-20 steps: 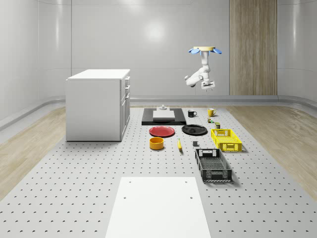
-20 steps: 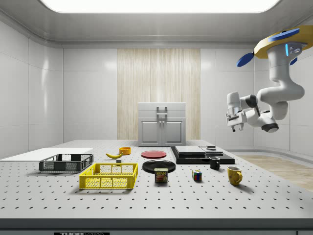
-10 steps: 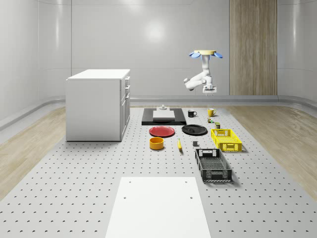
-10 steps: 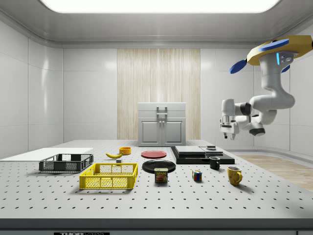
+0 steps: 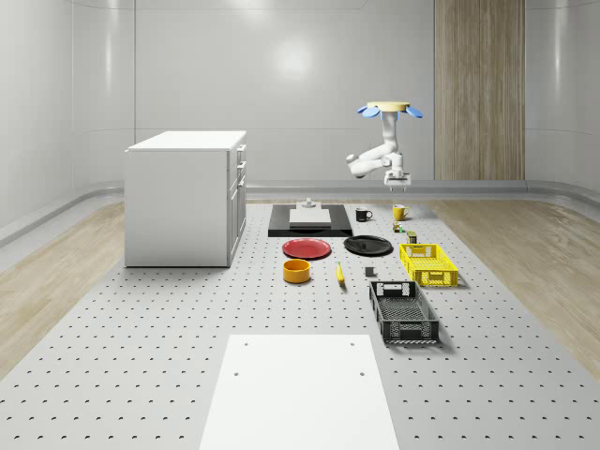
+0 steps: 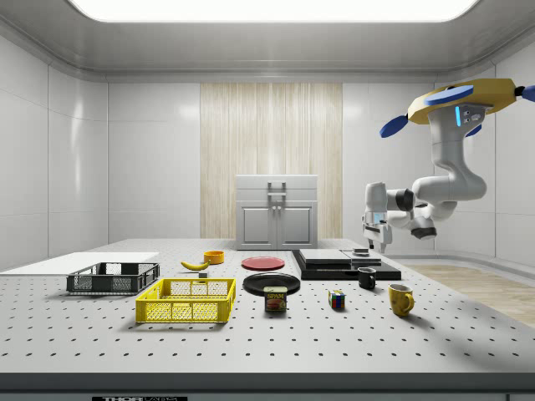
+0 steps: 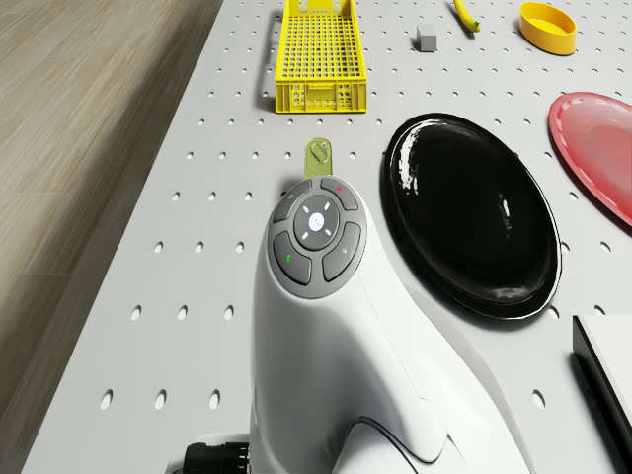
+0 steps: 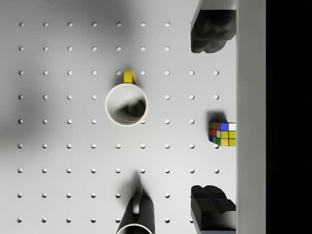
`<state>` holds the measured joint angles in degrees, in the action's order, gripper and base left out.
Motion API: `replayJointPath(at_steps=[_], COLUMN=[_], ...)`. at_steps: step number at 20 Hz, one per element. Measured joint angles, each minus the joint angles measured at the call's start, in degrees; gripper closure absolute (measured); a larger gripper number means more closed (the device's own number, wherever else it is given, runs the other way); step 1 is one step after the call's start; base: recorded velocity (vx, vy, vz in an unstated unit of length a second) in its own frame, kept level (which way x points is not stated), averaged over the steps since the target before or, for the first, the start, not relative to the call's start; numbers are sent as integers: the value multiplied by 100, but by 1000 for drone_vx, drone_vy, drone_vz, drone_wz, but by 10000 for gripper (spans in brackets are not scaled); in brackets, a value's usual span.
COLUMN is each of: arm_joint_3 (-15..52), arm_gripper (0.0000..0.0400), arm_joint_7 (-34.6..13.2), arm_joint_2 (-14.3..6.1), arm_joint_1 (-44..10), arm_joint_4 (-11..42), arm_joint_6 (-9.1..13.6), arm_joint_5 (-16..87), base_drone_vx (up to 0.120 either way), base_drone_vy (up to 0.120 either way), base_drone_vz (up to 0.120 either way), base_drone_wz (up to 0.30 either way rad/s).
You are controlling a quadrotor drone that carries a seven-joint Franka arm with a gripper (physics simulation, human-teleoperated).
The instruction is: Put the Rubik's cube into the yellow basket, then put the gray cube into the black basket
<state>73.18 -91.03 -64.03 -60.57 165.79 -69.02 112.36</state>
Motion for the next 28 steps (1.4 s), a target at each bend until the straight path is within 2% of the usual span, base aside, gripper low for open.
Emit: replayJointPath(at_steps=[5,14,17,22,26,28], arm_joint_3=[55,138,162,199,226,239], arm_gripper=[0,0,0,0,0,0], arm_joint_7=[-58,-144,-169,-208,-236,-250], arm_joint_2=[-150,-406,-487,-618,-719,-768], arm_joint_1=[-65,-156,-183,-224,-254,-269], arm_joint_4=[-10,-29,-34,-43,-50,-53], arm_joint_6=[-127,-357,-431,-551,-645,-690], arm_joint_5=[-77,-210,-252,-319,-369,-393], base_drone_vx=[120,120,120,120,110,0], base_drone_vy=[-56,0,-93,0,-40,0], base_drone_vz=[-120,-120,-120,-120,-20,0], base_drone_wz=[0,0,0,0,0,0])
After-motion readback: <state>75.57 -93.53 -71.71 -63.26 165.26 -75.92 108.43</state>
